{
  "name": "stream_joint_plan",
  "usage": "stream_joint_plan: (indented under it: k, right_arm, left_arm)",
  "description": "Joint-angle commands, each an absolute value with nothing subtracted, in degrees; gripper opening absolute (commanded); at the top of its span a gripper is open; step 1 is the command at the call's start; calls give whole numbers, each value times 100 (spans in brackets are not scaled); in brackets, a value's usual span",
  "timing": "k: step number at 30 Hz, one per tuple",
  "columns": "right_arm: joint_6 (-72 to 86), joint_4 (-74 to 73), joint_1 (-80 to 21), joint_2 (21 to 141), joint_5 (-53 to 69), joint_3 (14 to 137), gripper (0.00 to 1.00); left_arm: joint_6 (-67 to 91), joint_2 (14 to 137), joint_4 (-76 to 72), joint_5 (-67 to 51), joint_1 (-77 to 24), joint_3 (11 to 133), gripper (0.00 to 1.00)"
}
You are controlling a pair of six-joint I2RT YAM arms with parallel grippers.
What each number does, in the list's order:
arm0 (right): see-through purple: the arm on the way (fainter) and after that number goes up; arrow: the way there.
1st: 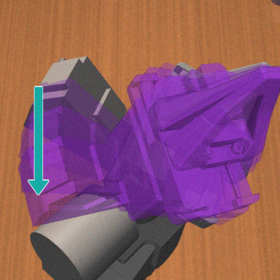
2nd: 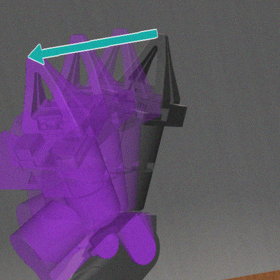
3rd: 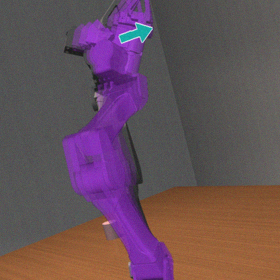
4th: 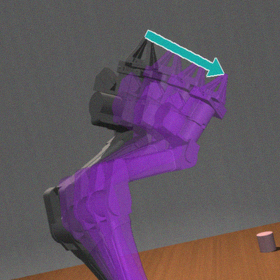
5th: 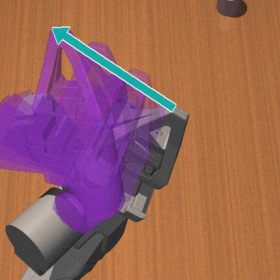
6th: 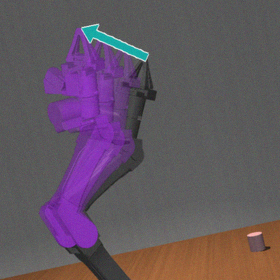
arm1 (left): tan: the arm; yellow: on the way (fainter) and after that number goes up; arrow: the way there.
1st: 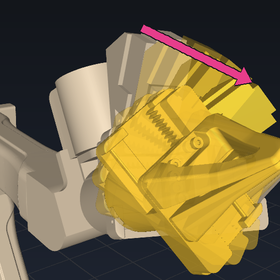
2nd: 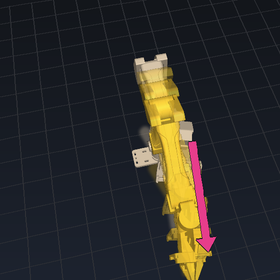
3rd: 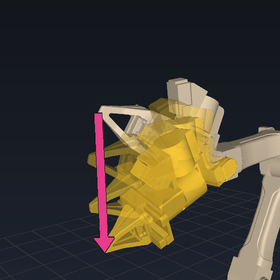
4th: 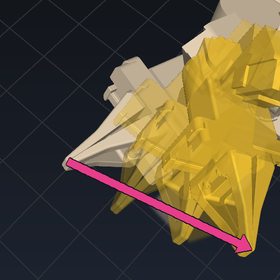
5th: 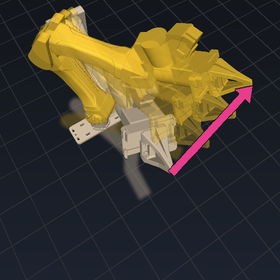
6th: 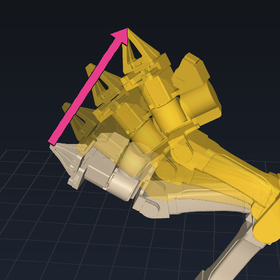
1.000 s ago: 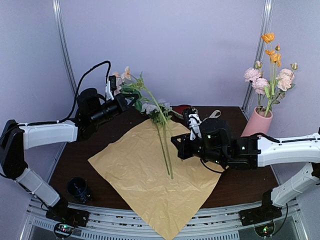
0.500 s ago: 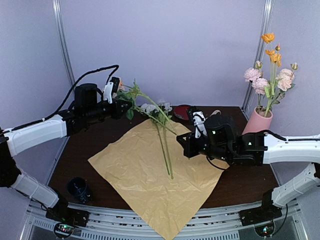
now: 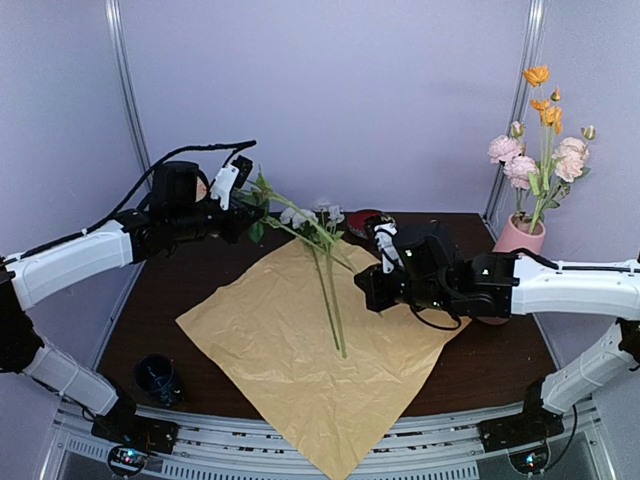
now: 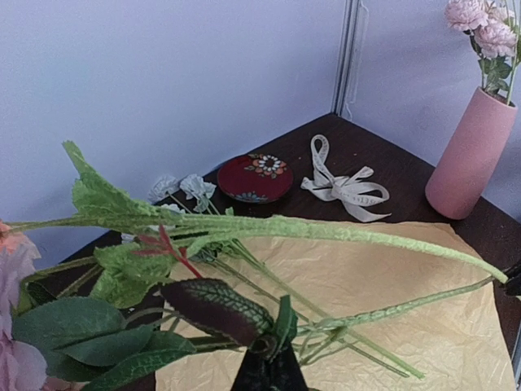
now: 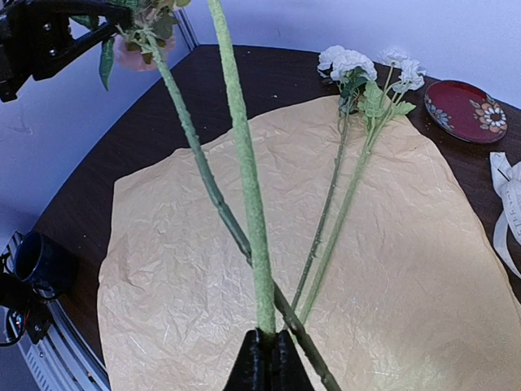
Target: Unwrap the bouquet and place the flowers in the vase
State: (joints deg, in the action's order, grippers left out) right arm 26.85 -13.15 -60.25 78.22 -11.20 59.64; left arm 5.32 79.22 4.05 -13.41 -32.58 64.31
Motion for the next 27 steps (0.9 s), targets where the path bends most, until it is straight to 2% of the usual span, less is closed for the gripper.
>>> stream_joint_plan:
  k: [1, 8, 12, 22, 23, 24, 25, 26, 27]
  right_arm:
    - [2521, -1271, -5898, 7522, -881, 6192, 0]
    - [2185, -1856, -5667, 7790, -1288, 6326, 0]
    - [2063, -1993, -5624, 7997, -940, 6310, 0]
    - [3265, -179, -5608, 8374, 401, 5162, 0]
    - [3423, 45, -5608, 8446, 513, 5028, 0]
    - [3593, 270, -5613, 8537, 596, 4933, 0]
    - [3757, 475, -5615, 8609, 649, 4844, 0]
    - [3983, 704, -5616, 8683, 691, 4752, 0]
    - [4151, 1014, -5611, 8743, 726, 4676, 0]
  left_arm:
    - [-162, 8120, 730, -1087, -3269, 6791, 0]
    - [-771, 8191, 824, -1647, -3312, 6780, 0]
    - [-1017, 8343, 896, -1406, -3331, 6831, 0]
    - [-388, 9853, 1086, -1070, -3331, 7886, 0]
    - [-312, 9920, 1037, -1076, -3331, 7918, 2]
    - [-249, 9971, 981, -1085, -3331, 7941, 13]
    - [-155, 9995, 919, -1071, -3331, 7940, 27]
    - [-81, 10001, 873, -1053, -3331, 7922, 47]
    - [-12, 9994, 835, -1044, -3335, 7901, 59]
